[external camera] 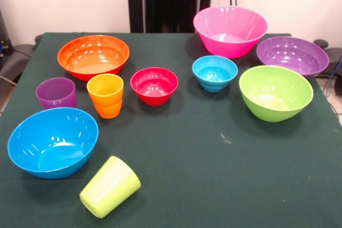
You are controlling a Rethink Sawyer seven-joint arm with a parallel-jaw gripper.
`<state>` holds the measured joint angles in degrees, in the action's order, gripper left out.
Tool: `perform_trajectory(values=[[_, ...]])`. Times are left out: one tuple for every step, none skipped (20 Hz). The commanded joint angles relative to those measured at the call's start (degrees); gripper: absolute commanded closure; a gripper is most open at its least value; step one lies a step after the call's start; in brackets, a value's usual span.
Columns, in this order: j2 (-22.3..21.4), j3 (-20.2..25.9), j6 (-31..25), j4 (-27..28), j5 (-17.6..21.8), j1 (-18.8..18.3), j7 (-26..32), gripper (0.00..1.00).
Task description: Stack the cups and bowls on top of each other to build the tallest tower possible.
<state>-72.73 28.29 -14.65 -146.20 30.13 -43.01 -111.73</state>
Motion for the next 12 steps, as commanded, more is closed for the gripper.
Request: perform_trajectory(values=[[10.0, -1.9, 3.3, 7.2, 6.0, 3.1, -2.8, 0.00], [10.8, -2.6, 3.6, 7.9, 6.7, 3.8, -3.2, 0.00], [11.2, -3.2, 3.7, 8.2, 7.2, 4.6, -3.6, 0.00], [11.9, -4.2, 3.7, 8.5, 7.7, 5.4, -4.3, 0.00], [12.5, -5.5, 4.1, 8.4, 8.3, 6.4, -5.3, 0.00], [13.0, -7.1, 5.6, 8.4, 9.3, 7.3, -6.1, 0.00], [13.6, -8.5, 6.5, 8.2, 9.9, 8.1, -6.8, 0.00], [14.5, -9.9, 7.3, 8.1, 10.5, 8.8, -7.3, 0.00], [15.3, -11.4, 8.7, 8.3, 11.4, 9.6, -7.6, 0.00], [16.2, -12.8, 10.0, 8.5, 12.0, 10.3, -7.8, 0.00], [16.9, -14.0, 10.8, 8.6, 12.5, 10.8, -7.8, 0.00], [17.3, -14.9, 11.4, 8.8, 12.9, 11.3, -7.8, 0.00]])
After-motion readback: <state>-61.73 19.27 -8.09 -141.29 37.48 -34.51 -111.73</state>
